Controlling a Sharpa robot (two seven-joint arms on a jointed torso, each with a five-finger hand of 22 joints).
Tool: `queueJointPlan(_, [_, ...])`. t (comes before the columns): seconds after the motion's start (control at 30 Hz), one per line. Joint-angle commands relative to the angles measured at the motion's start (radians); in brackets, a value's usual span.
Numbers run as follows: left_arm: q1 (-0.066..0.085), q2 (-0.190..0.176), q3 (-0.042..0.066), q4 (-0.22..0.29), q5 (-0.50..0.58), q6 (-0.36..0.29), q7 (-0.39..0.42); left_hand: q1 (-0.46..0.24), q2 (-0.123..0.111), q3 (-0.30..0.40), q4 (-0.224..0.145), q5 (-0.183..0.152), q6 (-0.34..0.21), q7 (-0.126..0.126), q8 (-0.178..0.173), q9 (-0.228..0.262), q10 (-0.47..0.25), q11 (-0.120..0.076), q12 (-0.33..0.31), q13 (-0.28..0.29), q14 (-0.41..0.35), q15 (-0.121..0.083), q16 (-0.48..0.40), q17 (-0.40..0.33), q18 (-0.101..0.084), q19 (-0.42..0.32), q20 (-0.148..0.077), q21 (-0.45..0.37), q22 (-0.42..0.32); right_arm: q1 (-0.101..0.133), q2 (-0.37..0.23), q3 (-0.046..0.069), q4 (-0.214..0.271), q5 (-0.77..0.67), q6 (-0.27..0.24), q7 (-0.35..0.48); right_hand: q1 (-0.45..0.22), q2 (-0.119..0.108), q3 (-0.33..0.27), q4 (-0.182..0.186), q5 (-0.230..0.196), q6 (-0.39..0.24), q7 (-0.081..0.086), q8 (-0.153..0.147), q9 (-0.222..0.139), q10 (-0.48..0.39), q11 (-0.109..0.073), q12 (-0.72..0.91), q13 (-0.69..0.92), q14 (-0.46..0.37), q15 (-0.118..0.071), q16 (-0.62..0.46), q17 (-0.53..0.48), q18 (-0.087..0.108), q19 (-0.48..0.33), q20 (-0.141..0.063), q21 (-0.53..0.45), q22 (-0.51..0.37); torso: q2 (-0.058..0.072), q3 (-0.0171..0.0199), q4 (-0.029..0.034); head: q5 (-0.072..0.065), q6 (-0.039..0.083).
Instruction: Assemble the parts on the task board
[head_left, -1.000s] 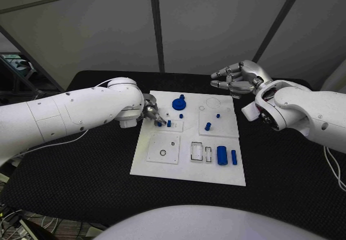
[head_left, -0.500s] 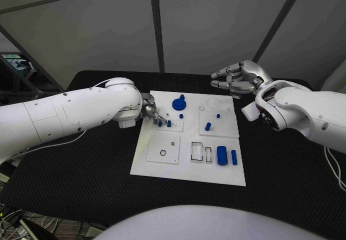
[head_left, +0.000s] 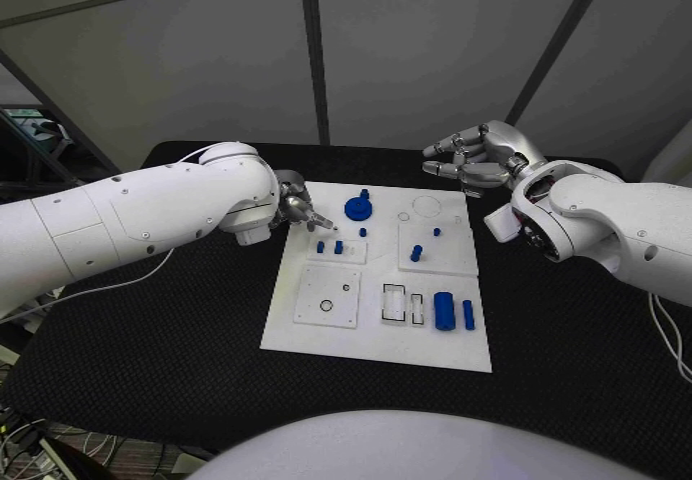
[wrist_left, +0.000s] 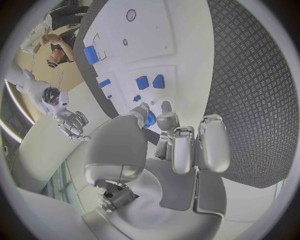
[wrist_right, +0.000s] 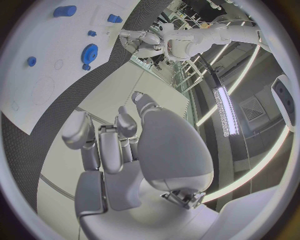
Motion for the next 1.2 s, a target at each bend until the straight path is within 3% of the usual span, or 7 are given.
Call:
queueJointPlan(0.03, [0.003,-0.002,0.003,0.003,0.047,-0.105,0.103,0.043,0.007,0.012,-0.013,0.001,-0.043,0.024,-0.036,-0.023,-0.114,0.019,-0.145,-0.156,0.093,0.021,-0.020,0.229,-0.035,-0.065,0.013,-0.142,-0.052,0.002,0.000,0.000,0.000,0.003,0.006,0.008,-0.011,0.000,-0.001,0.007,0.006,-0.006,0.001,0.000,-0.001,-0.001,-0.001,-0.003,-0.001,0.044,-0.005,-0.004,-0.001,0.006,0.003,0.000,-0.004,0.000,0.000,0.0004,0.0000,-0.001,0.001])
queueJointPlan(0.17, [0.003,0.007,0.003,0.003,0.081,-0.202,0.286,0.162,-0.012,0.069,-0.054,0.008,-0.125,0.077,-0.125,-0.103,-0.309,0.081,-0.307,-0.262,-0.266,0.072,-0.598,-0.369,0.040,-0.343,0.056,-0.645,-0.407,0.002,0.001,0.000,-0.002,0.003,0.005,0.008,-0.011,0.000,-0.001,0.007,0.006,-0.006,0.001,0.000,-0.001,-0.001,-0.001,-0.003,-0.001,0.044,-0.005,-0.004,-0.001,0.006,0.003,0.000,-0.004,0.000,0.000,0.0005,-0.0010,-0.004,0.005])
queueJointPlan(0.3, [0.002,0.019,-0.016,0.010,0.028,-0.281,0.454,0.272,-0.066,0.128,-0.113,0.001,-0.124,0.103,-0.196,-0.199,-0.356,0.111,-0.413,-0.362,-0.366,0.103,-0.746,-0.499,0.044,-0.396,0.086,-0.744,-0.474,0.002,0.001,0.000,-0.003,0.003,0.004,0.009,-0.012,0.001,-0.001,0.008,0.006,-0.006,0.001,0.000,-0.001,0.000,0.000,-0.002,0.000,0.044,-0.005,-0.004,-0.001,0.006,0.003,0.000,-0.005,-0.001,0.001,-0.0004,-0.0014,-0.014,0.012])
queueJointPlan(0.57, [-0.002,0.060,-0.063,-0.013,-0.182,-0.353,0.622,0.319,-0.118,0.162,-0.155,0.003,-0.053,0.090,-0.272,-0.324,-0.335,0.103,-0.533,-0.505,-0.287,0.095,-0.713,-0.538,0.053,-0.327,0.088,-0.730,-0.476,0.002,0.002,0.000,-0.004,0.005,0.004,0.010,-0.012,0.001,-0.001,0.008,0.006,-0.006,0.001,0.000,-0.001,-0.001,0.000,-0.003,-0.001,0.044,-0.005,-0.004,-0.001,0.006,0.003,0.000,-0.005,-0.001,0.001,0.0003,-0.0017,-0.020,0.016])
queueJointPlan(0.7, [-0.004,0.087,-0.081,-0.044,-0.272,-0.344,0.643,0.313,-0.127,0.164,-0.159,0.003,-0.015,0.077,-0.301,-0.376,-0.307,0.097,-0.582,-0.570,-0.173,0.087,-0.555,-0.417,0.047,-0.262,0.080,-0.663,-0.432,0.002,0.003,0.000,-0.004,0.005,0.005,0.010,-0.012,0.001,-0.001,0.008,0.006,-0.006,0.001,0.000,-0.001,-0.001,0.000,-0.003,-0.001,0.044,-0.005,-0.004,-0.001,0.006,0.003,0.000,-0.005,-0.001,0.002,-0.0003,-0.0023,-0.023,0.019])
queueJointPlan(0.97, [-0.012,0.124,-0.094,-0.093,-0.363,-0.309,0.634,0.303,-0.131,0.168,-0.166,0.003,0.035,0.065,-0.337,-0.444,-0.268,0.086,-0.639,-0.654,-0.039,0.075,-0.322,-0.210,-0.014,-0.086,0.067,-0.292,-0.154,0.002,0.004,0.000,-0.003,0.005,0.007,0.010,-0.012,0.002,0.000,0.008,0.008,-0.006,0.001,0.000,-0.001,-0.001,-0.001,-0.003,-0.002,0.044,-0.006,-0.004,-0.001,0.006,0.003,0.000,-0.005,-0.001,0.002,-0.0001,-0.0020,-0.025,0.020])
queueJointPlan(1.2, [-0.015,0.144,-0.096,-0.124,-0.404,-0.261,0.601,0.300,-0.128,0.173,-0.171,0.003,0.062,0.061,-0.347,-0.470,-0.255,0.083,-0.665,-0.688,-0.008,0.069,-0.281,-0.181,-0.033,-0.038,0.060,-0.181,-0.069,0.002,0.006,0.000,-0.004,0.005,0.007,0.010,-0.012,0.002,0.000,0.008,0.008,-0.006,0.001,0.000,-0.001,-0.001,-0.001,-0.003,-0.002,0.044,-0.006,-0.004,-0.001,0.006,0.003,0.000,-0.005,-0.001,0.001,0.0004,-0.0013,-0.027,0.019])
